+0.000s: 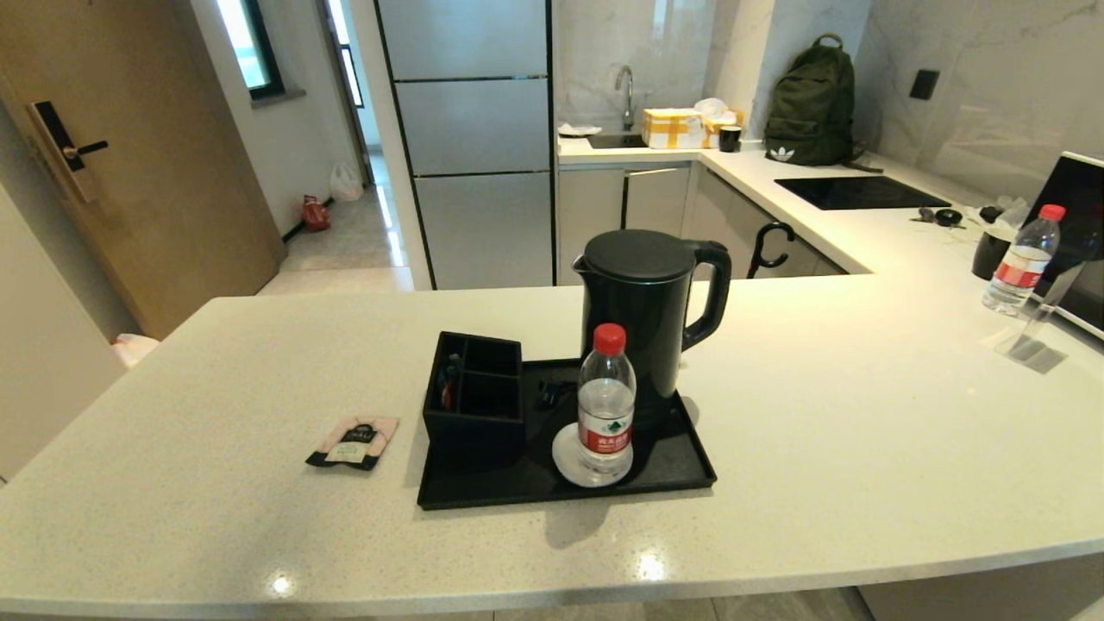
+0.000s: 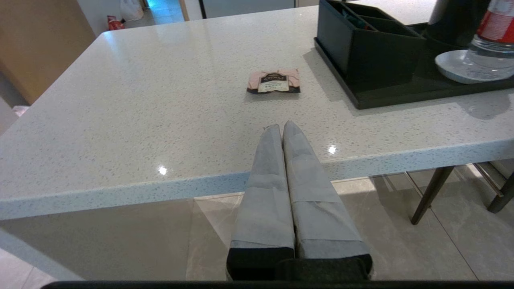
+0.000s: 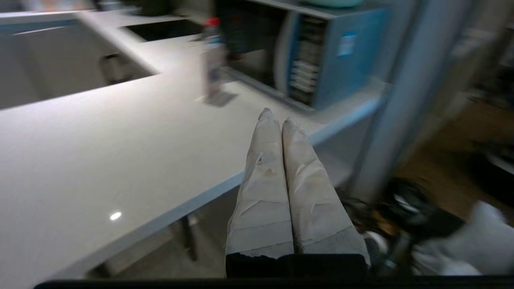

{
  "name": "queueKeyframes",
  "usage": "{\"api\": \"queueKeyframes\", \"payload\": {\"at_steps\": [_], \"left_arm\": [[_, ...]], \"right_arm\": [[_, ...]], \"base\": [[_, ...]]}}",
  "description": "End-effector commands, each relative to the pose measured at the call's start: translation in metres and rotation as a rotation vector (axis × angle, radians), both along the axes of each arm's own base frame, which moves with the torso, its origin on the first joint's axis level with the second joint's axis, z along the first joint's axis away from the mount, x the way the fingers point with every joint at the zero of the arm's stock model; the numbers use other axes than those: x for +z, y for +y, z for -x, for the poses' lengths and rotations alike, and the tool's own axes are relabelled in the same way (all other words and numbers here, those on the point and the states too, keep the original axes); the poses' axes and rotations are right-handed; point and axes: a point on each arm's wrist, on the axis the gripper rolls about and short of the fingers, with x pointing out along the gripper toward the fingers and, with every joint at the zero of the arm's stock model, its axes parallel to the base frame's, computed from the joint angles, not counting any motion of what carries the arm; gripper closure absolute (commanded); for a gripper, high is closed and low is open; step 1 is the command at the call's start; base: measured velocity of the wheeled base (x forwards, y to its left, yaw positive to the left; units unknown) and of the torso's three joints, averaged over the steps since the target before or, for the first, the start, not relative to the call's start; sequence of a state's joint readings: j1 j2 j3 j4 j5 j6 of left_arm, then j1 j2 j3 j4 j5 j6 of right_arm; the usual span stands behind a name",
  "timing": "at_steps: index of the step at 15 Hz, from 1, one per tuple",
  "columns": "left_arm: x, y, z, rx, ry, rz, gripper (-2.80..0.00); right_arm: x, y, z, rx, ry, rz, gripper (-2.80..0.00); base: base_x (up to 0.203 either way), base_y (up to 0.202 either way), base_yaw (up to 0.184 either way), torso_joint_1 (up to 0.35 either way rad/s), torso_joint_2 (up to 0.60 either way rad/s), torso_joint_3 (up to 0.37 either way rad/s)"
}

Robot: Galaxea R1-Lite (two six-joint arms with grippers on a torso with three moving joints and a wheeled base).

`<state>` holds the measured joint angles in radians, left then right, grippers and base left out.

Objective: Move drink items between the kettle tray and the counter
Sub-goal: Return the tea bag to its original position

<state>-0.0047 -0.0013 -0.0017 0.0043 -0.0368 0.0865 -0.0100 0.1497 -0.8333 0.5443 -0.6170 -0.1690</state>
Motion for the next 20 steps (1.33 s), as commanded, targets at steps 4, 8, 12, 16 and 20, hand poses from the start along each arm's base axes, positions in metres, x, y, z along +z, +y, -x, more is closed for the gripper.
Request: {"api": "queueKeyframes", "payload": {"at_steps": [4, 8, 12, 16, 20], "left_arm": [[0.0, 0.0, 0.0, 0.0, 0.002, -0.001, 0.0], [0.0, 0.0, 0.0, 0.0, 0.002, -0.001, 0.0], [0.0, 0.0, 0.0, 0.0, 0.002, -0.001, 0.0], [0.0, 0.0, 0.0, 0.0, 0.002, -0.001, 0.0], [0.0, 0.0, 0.0, 0.0, 0.002, -0.001, 0.0]], "right_arm": [[-0.054, 0.007, -0.021, 0.409, -0.103, -0.108, 0.0], [-0.054, 0.007, -0.021, 0.409, -0.103, -0.108, 0.0], [-0.054, 0.007, -0.021, 0.409, -0.103, -0.108, 0.0], [-0.09, 0.01, -0.055, 0.511, -0.014, -0.077, 0.0], [-0.153, 0.012, -0.088, 0.61, 0.12, -0.079, 0.0]], "base": [[0.0, 0.0, 0.0, 0.0, 0.0, 0.0], [0.0, 0.0, 0.0, 0.0, 0.0, 0.0], [0.0, 0.0, 0.0, 0.0, 0.0, 0.0], [0.0, 0.0, 0.0, 0.0, 0.0, 0.0], [0.0, 0.0, 0.0, 0.0, 0.0, 0.0]]}}
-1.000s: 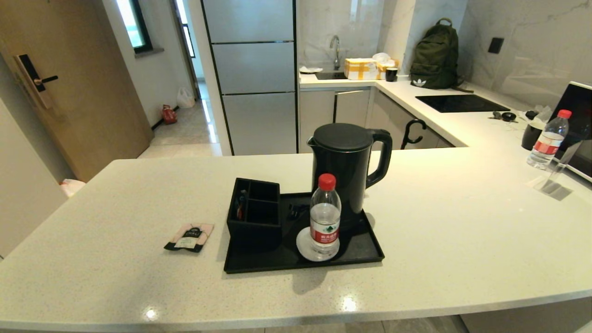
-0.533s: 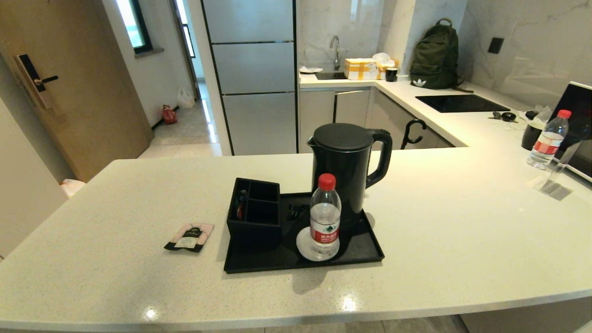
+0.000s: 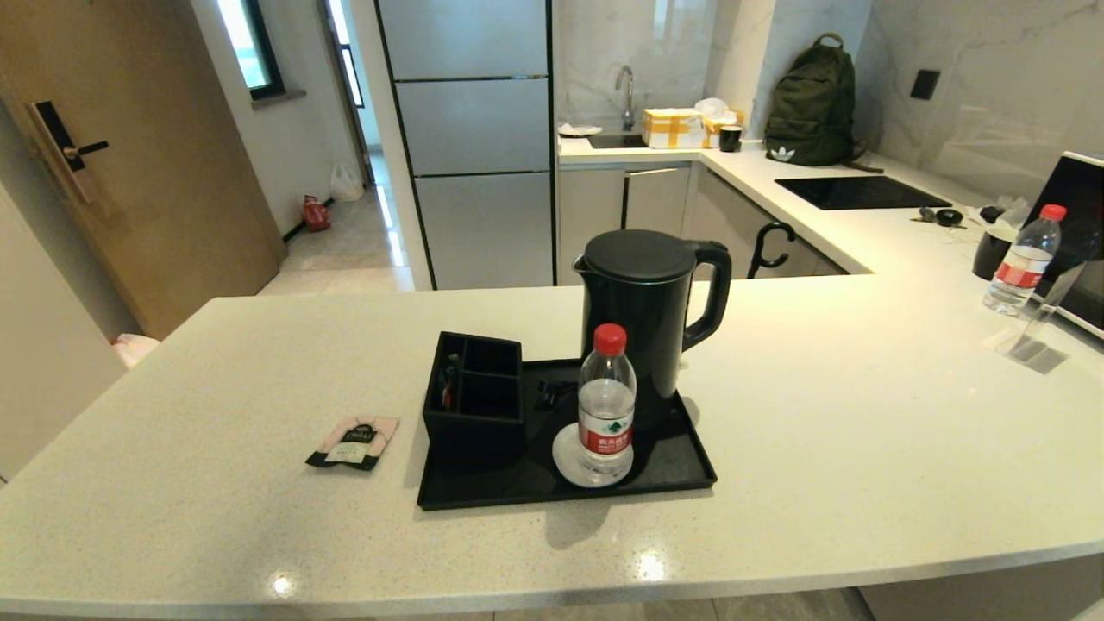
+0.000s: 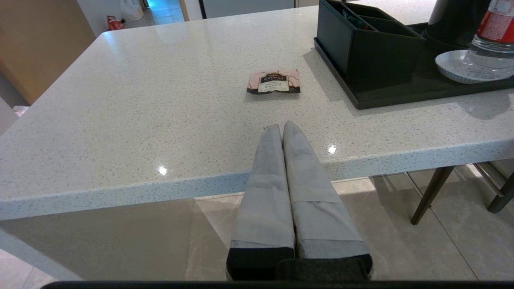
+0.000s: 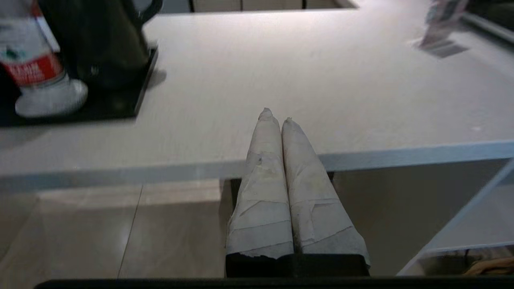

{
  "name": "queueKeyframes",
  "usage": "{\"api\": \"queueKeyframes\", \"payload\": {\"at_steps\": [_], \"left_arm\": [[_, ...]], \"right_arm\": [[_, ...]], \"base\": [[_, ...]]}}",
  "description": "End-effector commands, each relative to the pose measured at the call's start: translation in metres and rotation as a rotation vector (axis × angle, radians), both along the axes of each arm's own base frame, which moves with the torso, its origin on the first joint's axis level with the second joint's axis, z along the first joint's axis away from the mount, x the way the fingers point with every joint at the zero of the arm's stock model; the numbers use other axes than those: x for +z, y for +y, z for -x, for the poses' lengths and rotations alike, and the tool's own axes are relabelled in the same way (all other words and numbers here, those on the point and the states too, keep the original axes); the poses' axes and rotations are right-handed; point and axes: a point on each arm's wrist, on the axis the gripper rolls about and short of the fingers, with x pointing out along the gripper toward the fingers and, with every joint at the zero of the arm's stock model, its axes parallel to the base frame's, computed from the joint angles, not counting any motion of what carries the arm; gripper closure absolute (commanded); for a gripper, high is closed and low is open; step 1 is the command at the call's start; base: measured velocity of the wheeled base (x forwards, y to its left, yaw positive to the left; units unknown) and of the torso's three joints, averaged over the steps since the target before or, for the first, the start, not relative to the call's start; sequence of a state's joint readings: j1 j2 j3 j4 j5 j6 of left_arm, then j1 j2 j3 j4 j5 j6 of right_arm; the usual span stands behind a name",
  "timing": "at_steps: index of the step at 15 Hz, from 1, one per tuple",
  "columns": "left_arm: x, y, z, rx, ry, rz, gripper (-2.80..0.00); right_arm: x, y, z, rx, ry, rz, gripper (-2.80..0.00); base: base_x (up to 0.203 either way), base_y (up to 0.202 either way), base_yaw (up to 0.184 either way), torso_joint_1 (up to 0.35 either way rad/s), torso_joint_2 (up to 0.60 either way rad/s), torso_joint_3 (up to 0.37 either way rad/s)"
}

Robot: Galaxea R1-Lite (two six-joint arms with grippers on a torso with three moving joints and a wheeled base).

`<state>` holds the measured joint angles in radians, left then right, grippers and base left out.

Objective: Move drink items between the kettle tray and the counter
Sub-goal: Return the tea bag to its original position

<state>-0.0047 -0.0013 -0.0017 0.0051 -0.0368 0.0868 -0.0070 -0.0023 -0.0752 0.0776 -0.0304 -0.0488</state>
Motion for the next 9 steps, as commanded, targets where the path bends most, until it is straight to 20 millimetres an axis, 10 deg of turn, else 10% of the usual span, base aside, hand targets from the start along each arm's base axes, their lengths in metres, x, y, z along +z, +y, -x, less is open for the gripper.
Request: {"api": "queueKeyframes", "payload": {"at_steps": [1, 9], "left_arm": [[0.0, 0.0, -0.0001, 0.0, 0.001, -0.001, 0.0], [0.0001, -0.0001, 0.0, -0.003, 0.001, -0.023, 0.0]], "right_arm": [[-0.0121, 0.0006, -0.0062, 0.027, 0.0, 0.005, 0.0], [-0.0121, 0.0006, -0.0062, 0.025, 0.0, 0.005, 0.0]], "base": [[0.0, 0.0, 0.0, 0.0, 0.0, 0.0], [0.0, 0.0, 0.0, 0.0, 0.0, 0.0]]}}
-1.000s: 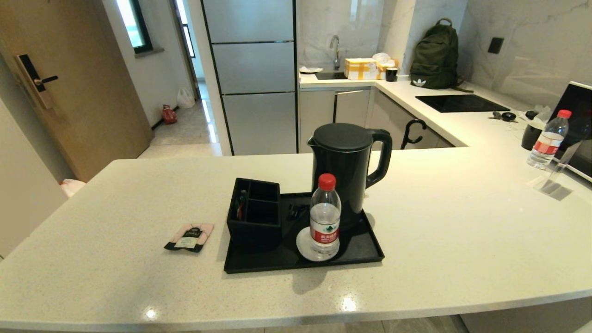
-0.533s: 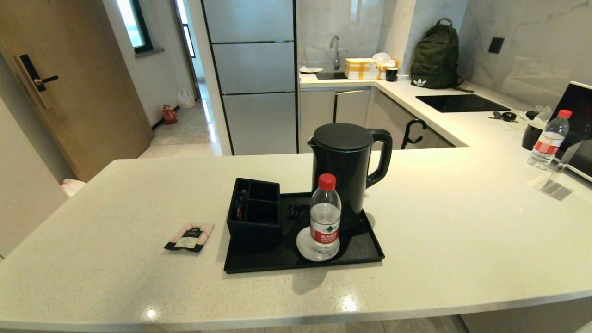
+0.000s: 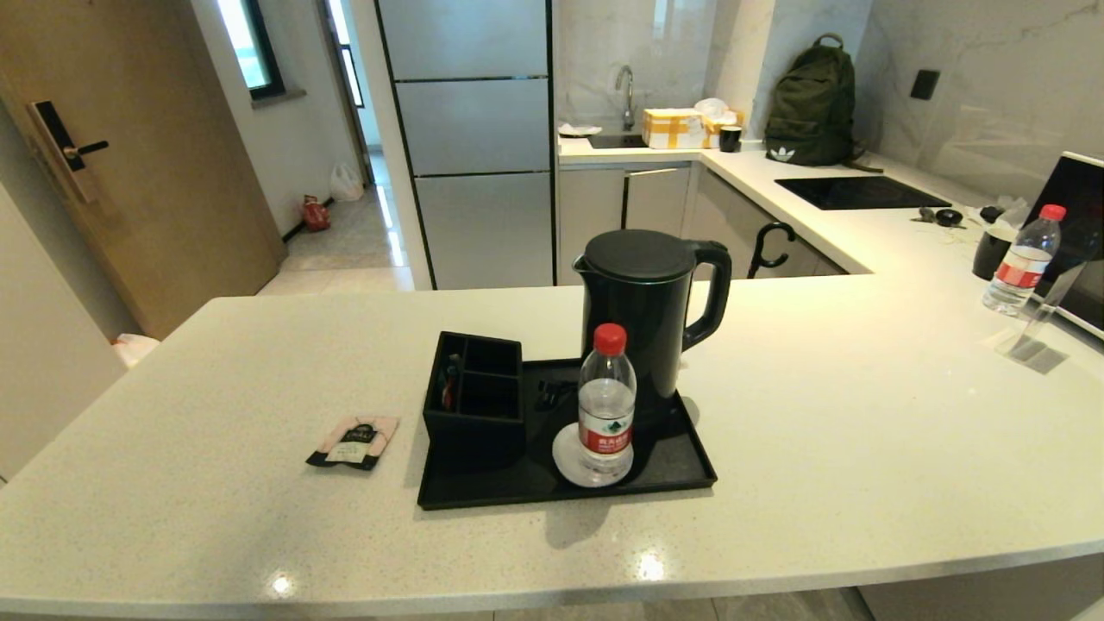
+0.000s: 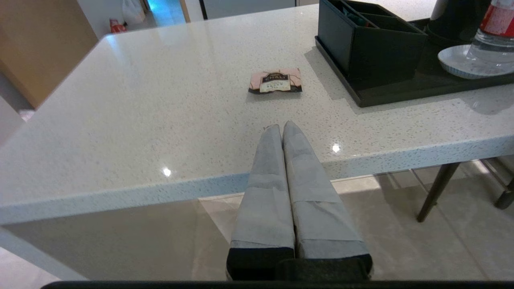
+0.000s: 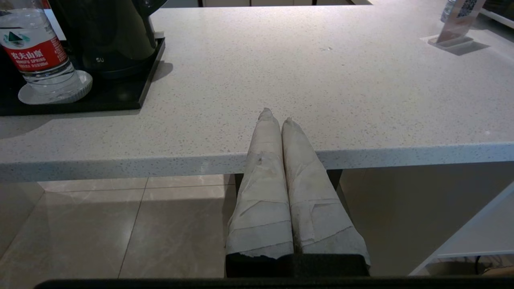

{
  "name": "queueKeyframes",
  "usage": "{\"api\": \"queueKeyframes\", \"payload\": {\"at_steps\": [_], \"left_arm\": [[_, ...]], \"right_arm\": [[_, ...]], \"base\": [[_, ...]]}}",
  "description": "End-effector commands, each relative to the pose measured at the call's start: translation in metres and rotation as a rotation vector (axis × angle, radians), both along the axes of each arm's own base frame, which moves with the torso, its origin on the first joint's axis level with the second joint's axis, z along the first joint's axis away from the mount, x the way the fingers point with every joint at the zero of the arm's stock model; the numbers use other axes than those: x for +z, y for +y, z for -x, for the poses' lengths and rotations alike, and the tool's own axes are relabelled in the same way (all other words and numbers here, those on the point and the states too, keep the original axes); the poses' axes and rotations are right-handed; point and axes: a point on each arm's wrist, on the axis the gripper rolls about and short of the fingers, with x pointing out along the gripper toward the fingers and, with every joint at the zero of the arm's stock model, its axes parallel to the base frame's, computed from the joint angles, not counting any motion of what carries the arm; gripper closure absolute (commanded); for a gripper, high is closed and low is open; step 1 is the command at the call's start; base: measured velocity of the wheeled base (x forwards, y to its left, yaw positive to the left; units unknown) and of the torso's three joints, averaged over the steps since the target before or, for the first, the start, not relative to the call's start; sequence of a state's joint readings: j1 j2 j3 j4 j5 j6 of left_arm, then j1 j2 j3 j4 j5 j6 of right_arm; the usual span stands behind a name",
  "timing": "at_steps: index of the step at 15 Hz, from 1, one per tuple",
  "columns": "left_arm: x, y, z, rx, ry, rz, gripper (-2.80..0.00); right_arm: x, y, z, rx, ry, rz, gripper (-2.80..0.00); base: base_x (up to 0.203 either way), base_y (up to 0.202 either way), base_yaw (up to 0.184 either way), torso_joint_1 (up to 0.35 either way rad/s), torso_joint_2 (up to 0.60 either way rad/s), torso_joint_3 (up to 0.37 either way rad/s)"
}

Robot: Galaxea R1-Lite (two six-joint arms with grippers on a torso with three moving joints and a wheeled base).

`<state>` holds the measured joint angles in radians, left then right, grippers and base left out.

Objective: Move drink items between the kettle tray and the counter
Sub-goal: Return the tea bag to its original position

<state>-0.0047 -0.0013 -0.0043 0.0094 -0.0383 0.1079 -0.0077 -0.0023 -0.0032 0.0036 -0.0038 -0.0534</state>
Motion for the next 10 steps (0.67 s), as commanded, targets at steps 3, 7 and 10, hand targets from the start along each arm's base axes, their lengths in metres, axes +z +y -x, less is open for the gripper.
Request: {"api": "queueKeyframes", "payload": {"at_steps": [3, 7, 10], "left_arm": [[0.002, 0.0, 0.0, 0.001, -0.001, -0.021, 0.0], [0.043, 0.001, 0.002, 0.028, 0.04, -0.017, 0.0], [0.137, 0.001, -0.018, 0.065, 0.146, -0.012, 0.0]], "right_arm": [[0.0, 0.0, 0.0, -0.001, 0.002, 0.0, 0.0], [0.0, 0.0, 0.0, 0.001, 0.002, 0.0, 0.0], [0.0, 0.0, 0.0, 0.001, 0.002, 0.0, 0.0]], "base": [[0.0, 0.0, 0.0, 0.0, 0.0, 0.0], [0.0, 0.0, 0.0, 0.0, 0.0, 0.0], [0.0, 0.0, 0.0, 0.0, 0.0, 0.0]]}}
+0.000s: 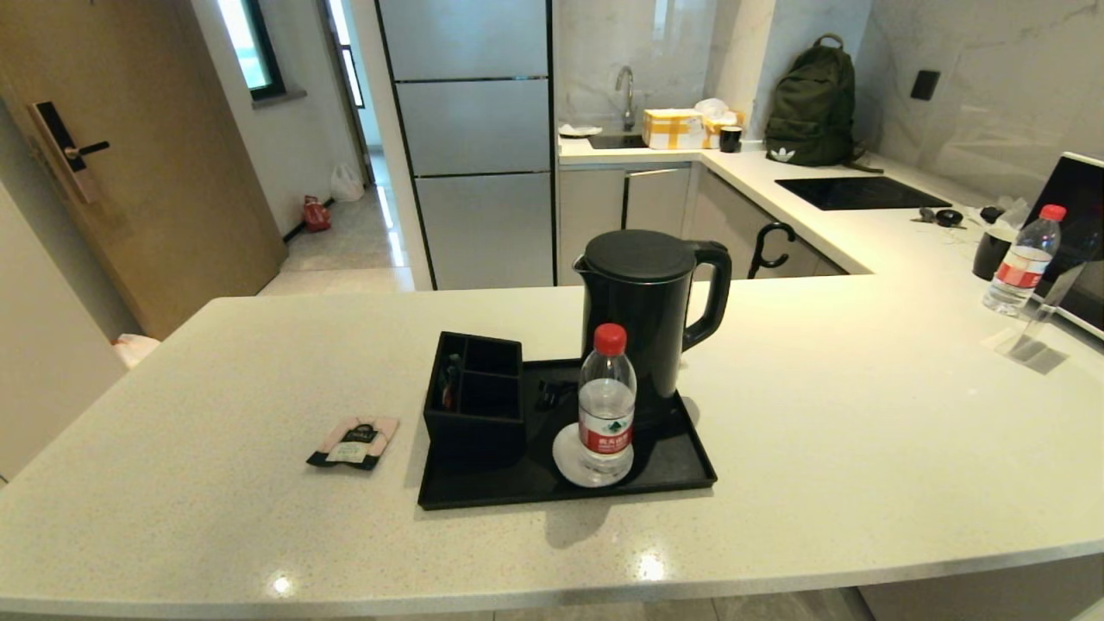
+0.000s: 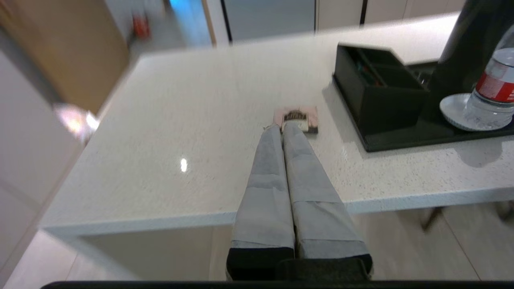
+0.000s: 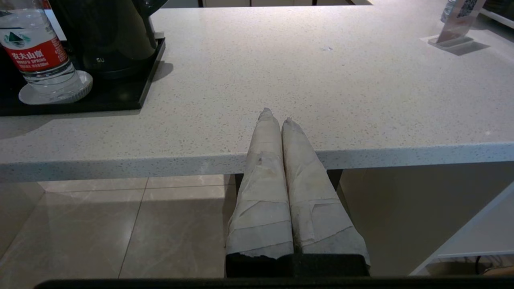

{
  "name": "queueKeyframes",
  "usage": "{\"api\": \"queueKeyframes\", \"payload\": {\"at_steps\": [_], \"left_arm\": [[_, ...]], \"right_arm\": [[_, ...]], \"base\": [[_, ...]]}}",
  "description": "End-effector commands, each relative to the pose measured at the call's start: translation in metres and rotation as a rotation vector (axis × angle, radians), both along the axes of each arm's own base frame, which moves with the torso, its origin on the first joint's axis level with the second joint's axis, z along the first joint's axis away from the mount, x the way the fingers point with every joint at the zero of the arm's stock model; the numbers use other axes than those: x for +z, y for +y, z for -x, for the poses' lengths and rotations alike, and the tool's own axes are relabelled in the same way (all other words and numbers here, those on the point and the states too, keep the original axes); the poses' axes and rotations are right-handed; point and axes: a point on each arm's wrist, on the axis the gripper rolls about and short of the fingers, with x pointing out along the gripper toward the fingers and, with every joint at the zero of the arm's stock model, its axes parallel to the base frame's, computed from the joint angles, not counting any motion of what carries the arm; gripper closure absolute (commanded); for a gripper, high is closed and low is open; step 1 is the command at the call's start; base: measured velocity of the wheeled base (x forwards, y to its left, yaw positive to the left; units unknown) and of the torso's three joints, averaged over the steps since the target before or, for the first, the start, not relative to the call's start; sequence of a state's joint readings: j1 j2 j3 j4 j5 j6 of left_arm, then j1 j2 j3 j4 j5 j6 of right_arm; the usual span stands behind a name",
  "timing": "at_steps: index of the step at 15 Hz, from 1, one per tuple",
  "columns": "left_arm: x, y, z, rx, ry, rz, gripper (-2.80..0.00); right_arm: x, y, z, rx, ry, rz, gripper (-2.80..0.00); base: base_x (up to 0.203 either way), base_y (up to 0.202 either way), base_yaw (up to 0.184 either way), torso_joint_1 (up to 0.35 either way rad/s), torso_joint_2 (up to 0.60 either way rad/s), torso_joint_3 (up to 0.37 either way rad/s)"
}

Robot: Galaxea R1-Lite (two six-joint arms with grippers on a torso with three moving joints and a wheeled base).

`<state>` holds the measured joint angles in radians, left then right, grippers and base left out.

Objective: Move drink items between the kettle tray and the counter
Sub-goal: Return the tea bag to its original position

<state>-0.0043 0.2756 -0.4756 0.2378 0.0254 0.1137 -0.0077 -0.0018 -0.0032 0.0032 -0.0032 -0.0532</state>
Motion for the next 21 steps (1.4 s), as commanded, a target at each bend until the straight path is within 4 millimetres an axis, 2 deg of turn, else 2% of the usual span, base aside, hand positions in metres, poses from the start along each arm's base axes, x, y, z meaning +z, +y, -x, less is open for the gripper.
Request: {"api": "queueKeyframes", "payload": {"at_steps": [1, 3, 5, 6, 7, 9, 10, 11, 14, 15, 17, 18, 19, 20, 21], "left_arm": [[0.046, 0.0, -0.053, 0.007, 0.246, 0.001, 0.0], [0.067, 0.0, -0.125, 0.022, 0.536, 0.007, 0.0], [0.063, -0.002, -0.196, 0.032, 0.796, 0.019, 0.0], [0.055, -0.004, -0.229, 0.04, 0.909, 0.033, 0.0], [0.047, -0.006, -0.255, 0.05, 0.995, 0.048, 0.0], [0.036, -0.01, -0.291, 0.064, 1.096, 0.09, 0.0], [0.018, -0.013, -0.307, 0.072, 1.174, 0.117, 0.0], [0.008, -0.015, -0.315, 0.081, 1.225, 0.145, 0.0], [0.005, -0.019, -0.319, 0.084, 1.241, 0.169, 0.0], [-0.004, -0.025, -0.329, 0.09, 1.26, 0.177, 0.0], [-0.041, -0.036, -0.363, 0.124, 1.307, 0.214, 0.0], [-0.05, -0.041, -0.374, 0.138, 1.293, 0.239, 0.0], [-0.051, -0.044, -0.379, 0.142, 1.273, 0.255, 0.0], [-0.051, -0.044, -0.379, 0.142, 1.273, 0.255, -2.8], [-0.051, -0.044, -0.379, 0.142, 1.273, 0.255, -2.8]], "right_arm": [[0.0, 0.0, 0.0, 0.0, 0.002, -0.001, 0.0], [0.0, 0.0, 0.0, 0.0, 0.002, 0.0, 0.0], [0.0, 0.0, 0.0, 0.0, 0.002, 0.0, 0.0], [0.0, 0.0, 0.0, 0.0, 0.002, 0.0, 0.0], [0.0, 0.0, 0.0, 0.0, 0.002, 0.0, 0.0], [0.0, 0.0, 0.0, -0.001, 0.002, 0.0, 0.0], [0.0, 0.0, 0.0, -0.001, 0.002, 0.0, 0.0], [0.0, 0.0, 0.0, -0.001, 0.002, 0.0, 0.0], [0.0, 0.0, 0.0, 0.0, 0.002, 0.0, 0.0], [0.0, 0.0, 0.0, 0.0, 0.002, 0.0, 0.0], [0.0, 0.0, 0.0, 0.0, 0.002, 0.0, 0.0], [0.0, 0.0, 0.0, 0.0, 0.002, 0.0, 0.0], [0.0, 0.0, 0.0, 0.0, 0.002, 0.0, 0.0], [0.0, 0.0, 0.0, 0.0, 0.002, 0.0, 0.0], [0.0, 0.0, 0.0, 0.0, 0.002, 0.0, 0.0]], "base": [[0.0, 0.0, 0.0, 0.0, 0.0, 0.0], [0.0, 0.0, 0.0, 0.0, 0.0, 0.0], [0.0, 0.0, 0.0, 0.0, 0.0, 0.0], [0.0, 0.0, 0.0, 0.0, 0.0, 0.0], [0.0, 0.0, 0.0, 0.0, 0.0, 0.0], [0.0, 0.0, 0.0, 0.0, 0.0, 0.0], [0.0, 0.0, 0.0, 0.0, 0.0, 0.0], [0.0, 0.0, 0.0, 0.0, 0.0, 0.0], [0.0, 0.0, 0.0, 0.0, 0.0, 0.0], [0.0, 0.0, 0.0, 0.0, 0.0, 0.0], [0.0, 0.0, 0.0, 0.0, 0.0, 0.0], [0.0, 0.0, 0.0, 0.0, 0.0, 0.0], [0.0, 0.0, 0.0, 0.0, 0.0, 0.0], [0.0, 0.0, 0.0, 0.0, 0.0, 0.0], [0.0, 0.0, 0.0, 0.0, 0.0, 0.0]]}}
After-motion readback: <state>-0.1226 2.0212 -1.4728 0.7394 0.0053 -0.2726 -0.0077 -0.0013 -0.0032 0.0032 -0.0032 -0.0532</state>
